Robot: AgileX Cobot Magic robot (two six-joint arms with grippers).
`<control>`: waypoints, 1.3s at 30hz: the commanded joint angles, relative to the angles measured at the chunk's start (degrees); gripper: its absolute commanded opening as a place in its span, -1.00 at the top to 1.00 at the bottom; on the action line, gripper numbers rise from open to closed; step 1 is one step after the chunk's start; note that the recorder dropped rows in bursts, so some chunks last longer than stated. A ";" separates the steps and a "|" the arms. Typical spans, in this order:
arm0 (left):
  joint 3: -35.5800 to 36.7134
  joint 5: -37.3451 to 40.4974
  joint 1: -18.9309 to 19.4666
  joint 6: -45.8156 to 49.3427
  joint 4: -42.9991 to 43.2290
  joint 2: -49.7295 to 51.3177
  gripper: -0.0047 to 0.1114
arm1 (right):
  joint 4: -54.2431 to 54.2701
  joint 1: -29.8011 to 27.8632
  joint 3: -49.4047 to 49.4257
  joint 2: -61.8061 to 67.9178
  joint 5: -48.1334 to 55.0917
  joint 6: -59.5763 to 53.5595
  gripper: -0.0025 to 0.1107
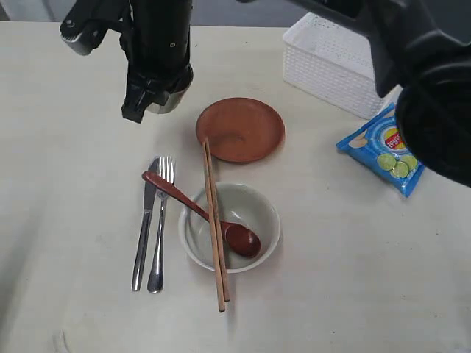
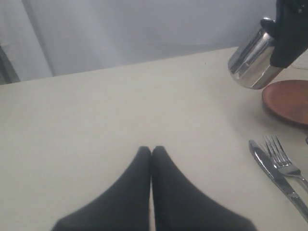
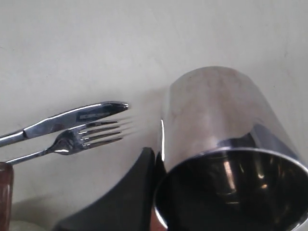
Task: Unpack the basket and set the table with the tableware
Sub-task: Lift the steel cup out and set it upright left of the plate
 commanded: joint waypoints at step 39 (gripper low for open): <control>0.13 -0.43 0.14 -0.02 -0.10 -0.19 0.92 | -5.62 0.10 -1.05 7.60 -5.95 3.77 0.35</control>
